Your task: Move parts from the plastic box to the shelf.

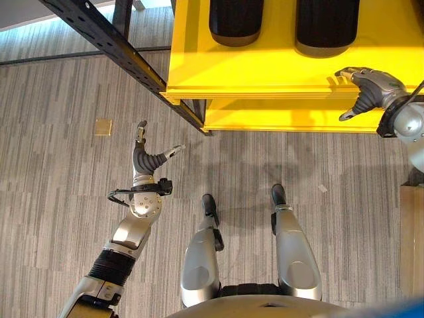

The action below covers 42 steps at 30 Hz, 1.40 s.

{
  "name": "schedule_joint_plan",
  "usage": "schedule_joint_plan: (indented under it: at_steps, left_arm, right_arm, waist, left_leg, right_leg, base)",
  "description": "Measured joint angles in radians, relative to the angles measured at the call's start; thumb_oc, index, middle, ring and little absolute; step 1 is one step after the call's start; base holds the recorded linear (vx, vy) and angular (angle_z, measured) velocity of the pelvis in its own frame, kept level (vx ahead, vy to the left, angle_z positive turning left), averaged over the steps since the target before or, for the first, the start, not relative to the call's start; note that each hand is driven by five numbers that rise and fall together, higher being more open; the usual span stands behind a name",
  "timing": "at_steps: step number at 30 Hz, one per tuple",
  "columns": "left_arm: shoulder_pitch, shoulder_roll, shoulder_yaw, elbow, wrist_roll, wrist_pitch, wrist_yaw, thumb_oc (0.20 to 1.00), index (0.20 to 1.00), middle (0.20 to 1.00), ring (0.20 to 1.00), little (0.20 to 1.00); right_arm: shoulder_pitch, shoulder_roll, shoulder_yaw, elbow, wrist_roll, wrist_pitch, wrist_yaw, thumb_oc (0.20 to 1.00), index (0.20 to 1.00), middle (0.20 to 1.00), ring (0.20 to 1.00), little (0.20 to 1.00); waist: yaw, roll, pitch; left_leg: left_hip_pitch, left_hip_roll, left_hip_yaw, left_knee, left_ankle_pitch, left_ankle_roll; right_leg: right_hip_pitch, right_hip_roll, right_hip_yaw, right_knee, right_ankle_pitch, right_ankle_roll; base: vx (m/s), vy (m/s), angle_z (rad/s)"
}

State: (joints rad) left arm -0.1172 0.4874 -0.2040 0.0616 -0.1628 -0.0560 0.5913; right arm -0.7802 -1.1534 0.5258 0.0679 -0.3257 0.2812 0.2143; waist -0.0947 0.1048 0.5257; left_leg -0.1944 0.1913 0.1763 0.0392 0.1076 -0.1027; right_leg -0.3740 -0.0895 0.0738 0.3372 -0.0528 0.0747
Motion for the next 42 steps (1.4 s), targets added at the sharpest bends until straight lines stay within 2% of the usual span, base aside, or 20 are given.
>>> schedule_joint_plan:
  at_steps: [8, 15, 21, 24, 26, 29, 42]
  left_arm:
    - [-0.002, 0.0, 0.001, 0.0, 0.0, 0.001, -0.005, 1.0, 1.0, 1.0, 1.0, 1.0]
    - [-0.001, -0.001, 0.008, 0.0, 0.001, 0.001, -0.02, 1.0, 1.0, 1.0, 1.0, 1.0]
    - [-0.014, -0.005, 0.008, 0.0, 0.001, 0.002, -0.025, 1.0, 1.0, 1.0, 1.0, 1.0]
    - [-0.02, -0.008, 0.008, 0.0, 0.001, 0.003, -0.025, 1.0, 1.0, 1.0, 1.0, 1.0]
    - [-0.013, -0.009, 0.007, 0.001, 0.001, 0.004, -0.024, 1.0, 1.0, 1.0, 1.0, 1.0]
    - [-0.006, -0.009, 0.007, 0.0, 0.001, 0.004, -0.024, 1.0, 1.0, 1.0, 1.0, 1.0]
    - [-0.003, -0.009, 0.01, -0.002, 0.001, 0.01, -0.028, 1.0, 1.0, 1.0, 1.0, 1.0]
  right_arm:
    - [-0.008, 0.004, 0.011, -0.023, 0.001, -0.015, 0.021, 1.0, 1.0, 1.0, 1.0, 1.0]
    - [-0.057, 0.085, 0.045, -0.033, 0.0, -0.014, 0.036, 1.0, 1.0, 1.0, 1.0, 1.0]
    - [-0.127, 0.12, 0.076, -0.051, -0.002, 0.03, 0.04, 1.0, 1.0, 1.0, 1.0, 1.0]
    - [-0.127, 0.139, 0.084, -0.048, -0.003, 0.074, 0.043, 1.0, 1.0, 1.0, 1.0, 1.0]
    - [-0.128, 0.186, 0.084, -0.041, -0.041, 0.102, 0.037, 1.0, 1.0, 1.0, 1.0, 1.0]
    - [-0.129, 0.193, 0.081, -0.04, -0.09, 0.109, 0.029, 1.0, 1.0, 1.0, 1.0, 1.0]
    - [-0.155, 0.192, 0.078, -0.028, -0.091, 0.156, 0.003, 1.0, 1.0, 1.0, 1.0, 1.0]
  waist:
    - [0.003, 0.001, 0.0]
    - [0.008, 0.009, -0.001]
    - [0.014, 0.021, 0.003]
    - [0.027, 0.027, 0.004]
    - [0.035, 0.029, 0.005]
    - [0.038, 0.029, 0.005]
    - [0.051, 0.028, 0.005]
  left_leg:
    - [0.0, -0.001, -0.001, 0.001, 0.0, 0.0]
    - [0.0, -0.002, -0.001, 0.001, 0.0, 0.0]
    - [-0.042, -0.008, -0.013, 0.025, -0.002, -0.002]
    - [-0.081, -0.02, -0.023, 0.082, -0.022, -0.003]
    - [-0.113, -0.02, -0.03, 0.127, -0.04, -0.005]
    - [-0.141, -0.02, -0.039, 0.151, -0.044, -0.006]
    - [-0.176, -0.017, -0.049, 0.178, -0.05, -0.007]
  right_leg:
    - [-0.004, -0.001, 0.0, 0.013, -0.01, -0.001]
    - [-0.012, -0.002, 0.0, 0.03, -0.015, -0.003]
    - [-0.057, -0.005, 0.001, 0.067, -0.024, -0.006]
    - [-0.093, -0.019, 0.005, 0.122, -0.047, -0.007]
    - [-0.117, -0.021, 0.006, 0.154, -0.059, -0.012]
    - [-0.141, -0.021, 0.006, 0.171, -0.068, -0.018]
    - [-0.168, -0.019, 0.003, 0.187, -0.066, -0.014]
  base:
    - [0.0, 0.0, 0.0]
    - [0.0, 0.0, 0.0]
    - [-0.01, 0.016, 0.03]
    - [0.0, 0.017, 0.08]
    - [-0.01, 0.001, 0.05]
    - [-0.02, -0.018, 0.04]
    - [-0.01, -0.027, 0.01]
